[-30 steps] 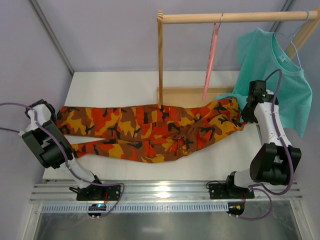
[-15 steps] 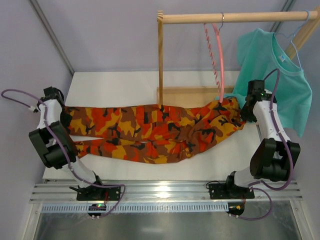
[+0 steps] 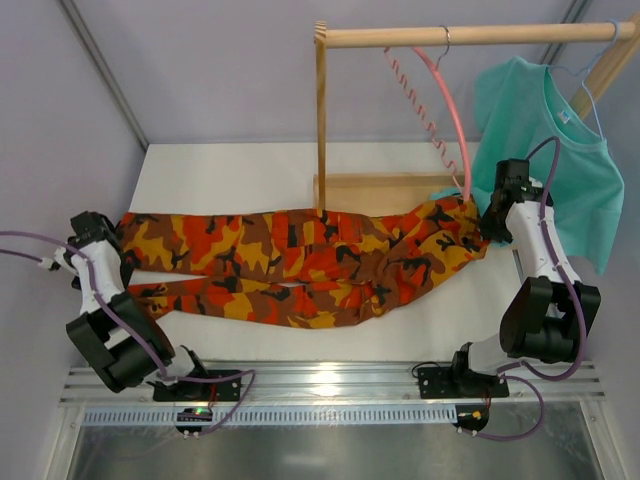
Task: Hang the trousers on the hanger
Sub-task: Fold the trousers
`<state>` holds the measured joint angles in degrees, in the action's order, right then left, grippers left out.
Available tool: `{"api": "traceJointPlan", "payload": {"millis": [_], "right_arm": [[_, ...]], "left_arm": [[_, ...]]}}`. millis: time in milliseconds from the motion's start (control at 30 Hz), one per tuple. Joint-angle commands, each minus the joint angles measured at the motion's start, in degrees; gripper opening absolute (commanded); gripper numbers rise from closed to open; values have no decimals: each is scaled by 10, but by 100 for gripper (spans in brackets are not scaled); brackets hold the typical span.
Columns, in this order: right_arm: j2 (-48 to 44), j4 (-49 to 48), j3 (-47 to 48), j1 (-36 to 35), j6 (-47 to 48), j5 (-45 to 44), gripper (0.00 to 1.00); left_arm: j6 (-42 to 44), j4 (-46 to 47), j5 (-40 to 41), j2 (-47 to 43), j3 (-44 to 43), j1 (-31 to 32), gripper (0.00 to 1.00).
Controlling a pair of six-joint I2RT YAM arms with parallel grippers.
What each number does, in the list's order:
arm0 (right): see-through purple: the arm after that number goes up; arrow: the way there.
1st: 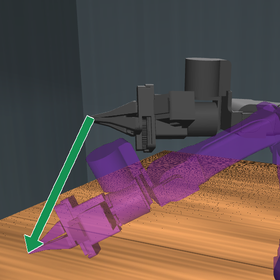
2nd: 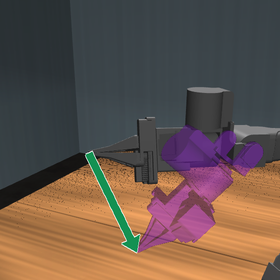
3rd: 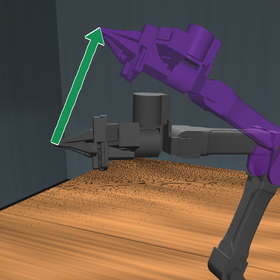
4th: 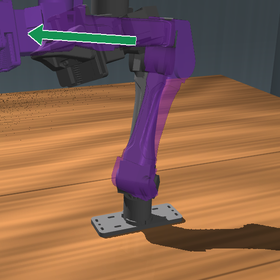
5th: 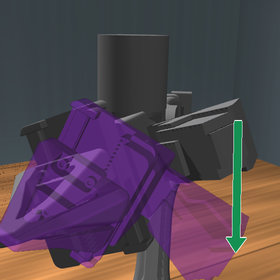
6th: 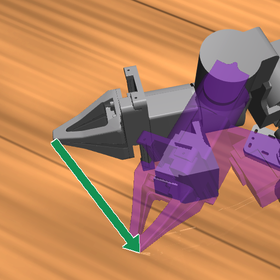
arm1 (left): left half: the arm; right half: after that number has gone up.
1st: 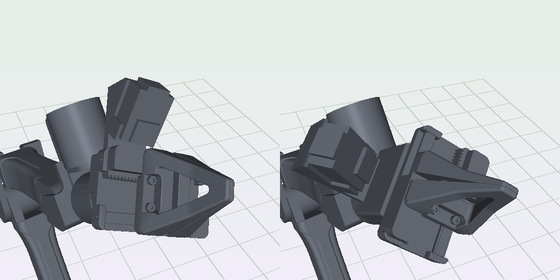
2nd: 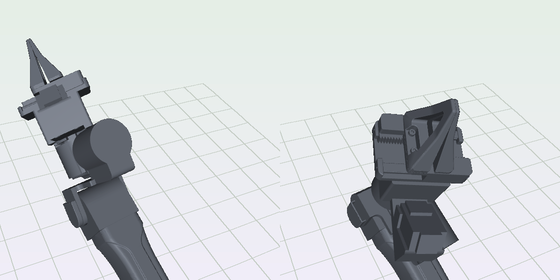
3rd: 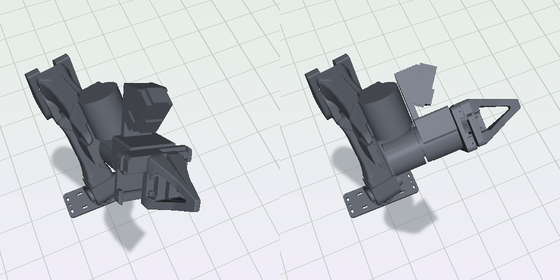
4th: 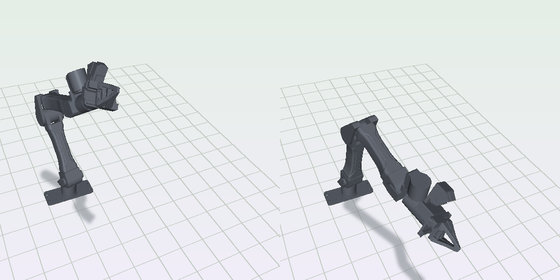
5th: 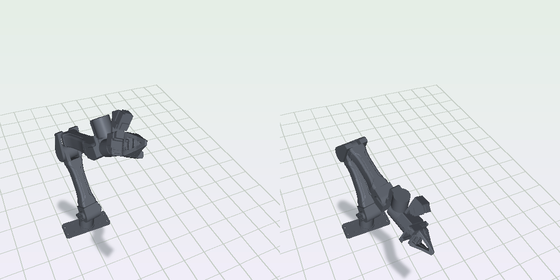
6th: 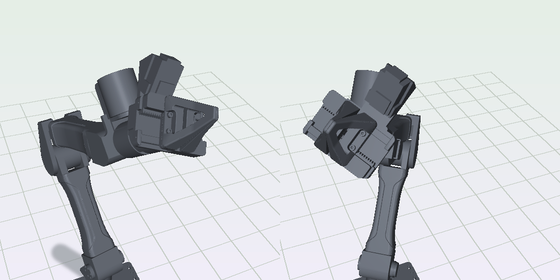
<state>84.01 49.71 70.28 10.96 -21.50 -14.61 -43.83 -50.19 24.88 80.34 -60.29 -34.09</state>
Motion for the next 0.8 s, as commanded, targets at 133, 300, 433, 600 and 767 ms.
{"api": "traceJointPlan", "payload": {"millis": [133,300,433,600,767], "right_arm": [[-12,-30,10,-3,7,15,4],[-15,-30,8,-3,8,20,4],[-20,-30,7,-3,9,19,4],[-18,-32,-1,-3,11,20,4],[-21,-32,2,-4,15,18,4]], "left_arm": [[-26,20,-27,-83,80,-14,42],[-33,16,-37,-83,111,-28,38],[-34,36,-56,-80,138,-29,37],[-64,53,-74,-56,171,-30,37],[-92,98,-72,-26,207,-29,40]]}}
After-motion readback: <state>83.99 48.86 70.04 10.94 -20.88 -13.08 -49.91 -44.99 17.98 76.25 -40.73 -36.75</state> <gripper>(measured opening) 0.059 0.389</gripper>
